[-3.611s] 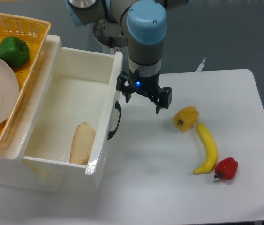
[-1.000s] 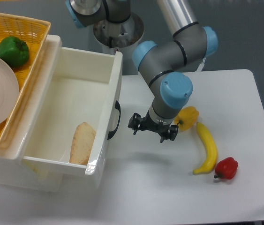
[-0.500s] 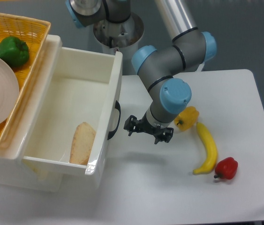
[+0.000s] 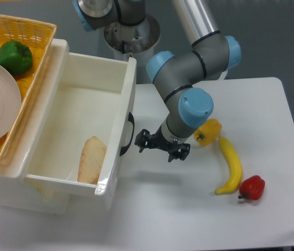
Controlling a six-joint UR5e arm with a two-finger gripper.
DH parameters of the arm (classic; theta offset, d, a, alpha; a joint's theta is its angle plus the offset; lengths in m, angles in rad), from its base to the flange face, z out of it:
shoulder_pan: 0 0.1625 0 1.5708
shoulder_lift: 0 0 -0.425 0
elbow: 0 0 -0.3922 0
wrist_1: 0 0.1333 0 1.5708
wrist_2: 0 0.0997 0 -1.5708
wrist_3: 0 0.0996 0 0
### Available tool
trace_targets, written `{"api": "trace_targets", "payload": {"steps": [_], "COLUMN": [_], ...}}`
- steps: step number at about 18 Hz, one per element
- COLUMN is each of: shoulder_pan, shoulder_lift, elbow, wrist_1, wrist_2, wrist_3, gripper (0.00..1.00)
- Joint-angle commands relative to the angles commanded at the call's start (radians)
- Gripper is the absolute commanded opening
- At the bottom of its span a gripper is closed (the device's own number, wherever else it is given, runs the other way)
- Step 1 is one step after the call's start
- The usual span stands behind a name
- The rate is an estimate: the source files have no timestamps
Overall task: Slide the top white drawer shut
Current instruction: 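Move the gripper sideways until it contacts the drawer's front panel, then push the drawer front with the gripper, sliding the drawer inward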
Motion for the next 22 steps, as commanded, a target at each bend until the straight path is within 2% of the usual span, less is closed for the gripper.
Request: {"api": "trace_targets", "payload": {"steps": [13,22], "shoulder_pan": [-0.031,-0.032], "shoulder_lift": [0.008,0.034], "elbow": [0.003,0.003], "wrist_1": [-0.002,-0.037], "wrist_2": [-0.002,-0.034], "wrist_3": [0.002,0.002], "gripper": [1.0,1.0]}}
